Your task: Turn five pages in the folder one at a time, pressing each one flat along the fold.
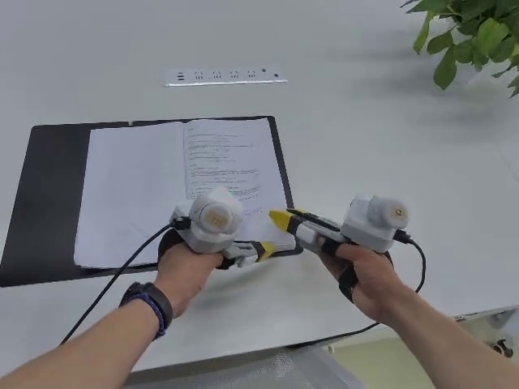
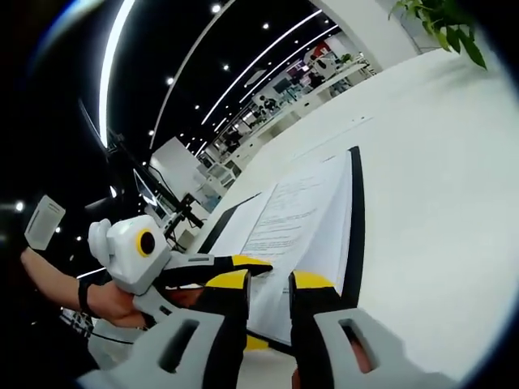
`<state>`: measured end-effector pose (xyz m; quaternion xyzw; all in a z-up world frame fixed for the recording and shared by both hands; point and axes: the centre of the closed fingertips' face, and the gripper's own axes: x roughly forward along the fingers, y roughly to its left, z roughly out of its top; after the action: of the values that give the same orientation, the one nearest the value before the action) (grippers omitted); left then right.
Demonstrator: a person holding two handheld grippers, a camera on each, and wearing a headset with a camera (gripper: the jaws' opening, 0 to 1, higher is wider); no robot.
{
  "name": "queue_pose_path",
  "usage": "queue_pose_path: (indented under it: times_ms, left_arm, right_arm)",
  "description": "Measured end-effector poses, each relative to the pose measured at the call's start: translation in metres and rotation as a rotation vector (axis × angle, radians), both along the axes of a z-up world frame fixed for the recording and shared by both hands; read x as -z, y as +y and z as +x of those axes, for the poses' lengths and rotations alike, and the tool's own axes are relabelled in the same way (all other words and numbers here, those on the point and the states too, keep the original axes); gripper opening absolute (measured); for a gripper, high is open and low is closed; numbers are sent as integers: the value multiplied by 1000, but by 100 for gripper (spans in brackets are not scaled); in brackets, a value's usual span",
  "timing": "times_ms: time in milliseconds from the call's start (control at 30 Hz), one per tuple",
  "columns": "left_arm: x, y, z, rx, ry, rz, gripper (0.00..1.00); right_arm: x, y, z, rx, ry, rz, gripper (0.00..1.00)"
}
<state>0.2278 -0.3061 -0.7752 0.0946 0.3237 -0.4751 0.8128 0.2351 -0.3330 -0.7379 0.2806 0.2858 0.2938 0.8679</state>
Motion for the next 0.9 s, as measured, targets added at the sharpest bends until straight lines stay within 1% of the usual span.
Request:
queue_pose_path:
  times_ms: [133, 200, 233, 300, 367, 567, 667, 733, 867, 900]
  left_arm:
    - [-3, 3, -2, -6, 1, -2, 64]
    - [-7, 6, -3, -14, 0, -4, 65]
    - [-9, 7, -3, -25, 0, -13, 65]
    - [-11, 9, -3, -29, -3, -17, 65]
    - [-12, 10, -3, -28, -7, -15, 66]
    - [-20, 22, -2, -39, -21, -21, 66]
    - [-26, 34, 1, -62, -30, -24, 67]
    - [-28, 42, 1, -77, -30, -36, 67]
    - [-33, 60, 0, -99, -38, -33, 68]
    - [-33, 67, 1, -107, -41, -31, 68]
  right_arm:
    - [-1, 2, -2, 0, -7, -9, 7]
    - [-3, 3, 0, 4, -23, -14, 2]
    - [-6, 4, 1, 7, -35, -11, 1]
    - [-8, 6, 2, 7, -36, -2, 1]
    - [-10, 9, 4, 3, -42, -3, 0]
    - [-20, 20, 9, -9, -65, -1, 0]
    - [-26, 28, 13, -16, -79, 0, 0]
    - [-30, 33, 16, -15, -88, 5, 0]
    - [-39, 48, 20, -21, -107, 18, 0]
    - [-42, 54, 21, -28, -112, 20, 0]
